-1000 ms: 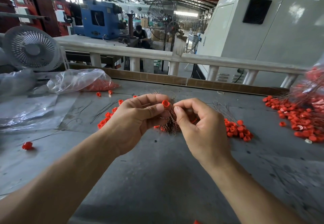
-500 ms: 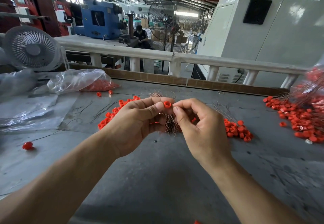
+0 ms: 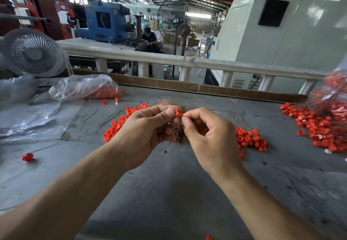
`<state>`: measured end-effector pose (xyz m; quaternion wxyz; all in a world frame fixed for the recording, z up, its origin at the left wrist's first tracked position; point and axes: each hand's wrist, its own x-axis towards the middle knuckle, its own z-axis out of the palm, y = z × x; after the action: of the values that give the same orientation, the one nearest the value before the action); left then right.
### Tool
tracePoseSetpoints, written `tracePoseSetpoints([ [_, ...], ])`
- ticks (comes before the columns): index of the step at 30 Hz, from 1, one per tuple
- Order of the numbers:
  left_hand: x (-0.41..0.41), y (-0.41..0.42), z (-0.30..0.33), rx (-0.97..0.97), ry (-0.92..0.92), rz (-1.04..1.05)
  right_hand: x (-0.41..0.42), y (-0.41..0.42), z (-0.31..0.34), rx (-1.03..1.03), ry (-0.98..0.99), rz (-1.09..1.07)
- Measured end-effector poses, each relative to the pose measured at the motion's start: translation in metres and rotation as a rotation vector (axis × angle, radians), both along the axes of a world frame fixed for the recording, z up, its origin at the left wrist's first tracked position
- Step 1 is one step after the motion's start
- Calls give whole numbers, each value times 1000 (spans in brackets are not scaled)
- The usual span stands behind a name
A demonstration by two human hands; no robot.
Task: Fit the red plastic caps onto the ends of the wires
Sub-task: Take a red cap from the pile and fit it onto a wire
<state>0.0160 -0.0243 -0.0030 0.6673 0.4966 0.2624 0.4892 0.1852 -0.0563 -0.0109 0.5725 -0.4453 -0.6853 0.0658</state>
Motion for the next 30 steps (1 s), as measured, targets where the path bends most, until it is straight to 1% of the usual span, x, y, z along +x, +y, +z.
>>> tracePoseSetpoints([
  [9, -1, -1, 2, 51, 48, -4, 2, 1, -2, -39, -8, -5],
  [21, -1, 1, 1, 28, 51, 17, 3, 1, -4, -46, -52, -24],
  [30, -5, 4, -2, 19, 54, 30, 3, 2, -5, -28, -47, -29],
])
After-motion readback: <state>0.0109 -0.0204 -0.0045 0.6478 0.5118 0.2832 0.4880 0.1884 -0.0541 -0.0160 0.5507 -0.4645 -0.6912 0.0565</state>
